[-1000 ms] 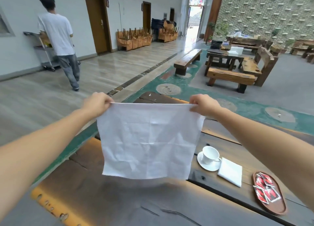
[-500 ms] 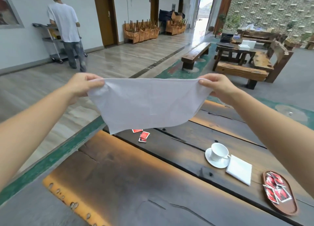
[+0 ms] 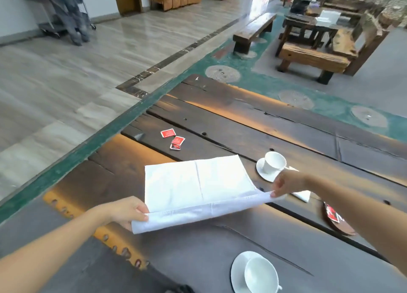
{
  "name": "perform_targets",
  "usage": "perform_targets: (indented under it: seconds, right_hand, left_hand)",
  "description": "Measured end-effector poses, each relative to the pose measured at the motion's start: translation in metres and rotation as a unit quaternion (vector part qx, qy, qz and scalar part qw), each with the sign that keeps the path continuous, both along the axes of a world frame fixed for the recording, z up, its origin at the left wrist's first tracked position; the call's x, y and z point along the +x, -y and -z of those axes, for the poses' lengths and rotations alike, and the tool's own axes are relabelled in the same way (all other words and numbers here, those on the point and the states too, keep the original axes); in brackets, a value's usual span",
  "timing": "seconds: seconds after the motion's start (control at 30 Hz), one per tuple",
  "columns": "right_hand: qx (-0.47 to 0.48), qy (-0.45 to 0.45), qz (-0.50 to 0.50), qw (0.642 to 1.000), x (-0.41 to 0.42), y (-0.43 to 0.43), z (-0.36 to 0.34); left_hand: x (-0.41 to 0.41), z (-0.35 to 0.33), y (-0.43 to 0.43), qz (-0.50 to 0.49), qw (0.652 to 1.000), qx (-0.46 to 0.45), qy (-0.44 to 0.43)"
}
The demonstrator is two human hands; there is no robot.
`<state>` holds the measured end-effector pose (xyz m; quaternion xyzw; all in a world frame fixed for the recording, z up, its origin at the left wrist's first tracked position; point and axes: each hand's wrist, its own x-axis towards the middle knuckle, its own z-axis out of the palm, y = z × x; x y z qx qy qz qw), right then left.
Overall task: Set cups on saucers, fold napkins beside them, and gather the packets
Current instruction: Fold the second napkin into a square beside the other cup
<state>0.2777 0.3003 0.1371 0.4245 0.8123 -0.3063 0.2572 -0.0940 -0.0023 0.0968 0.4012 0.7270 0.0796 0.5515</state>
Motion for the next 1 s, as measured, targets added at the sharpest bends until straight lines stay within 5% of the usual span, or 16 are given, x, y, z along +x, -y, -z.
perform_targets:
  seconds: [0.3, 0.53, 0.73, 0.87, 1.0]
  right_hand:
    - [-0.071, 0.124, -0.042, 0.989, 0.053, 0.041, 0.073]
    - [-0.086, 0.099, -0.044, 0.990, 0.054, 0.024, 0.075]
    - [0.015, -0.078, 0.057, 0.995, 0.034, -0.004, 0.068]
    - [0.016, -0.275, 0.205, 0.939, 0.017, -0.009, 0.078]
    - [0.031, -0.315, 0.250, 0.915, -0.006, -0.012, 0.091]
  left_hand:
    - [0.054, 0.065, 0.050, 0.097, 0.990, -0.104, 0.000]
    - [0.051, 0.067, 0.047, 0.041, 0.994, -0.105, 0.012]
    - [0.035, 0.051, 0.035, -0.110, 0.993, -0.008, -0.042]
    - [0.029, 0.048, 0.028, -0.277, 0.938, 0.157, -0.138]
    - [0.021, 0.057, 0.015, -0.332, 0.905, 0.181, -0.194]
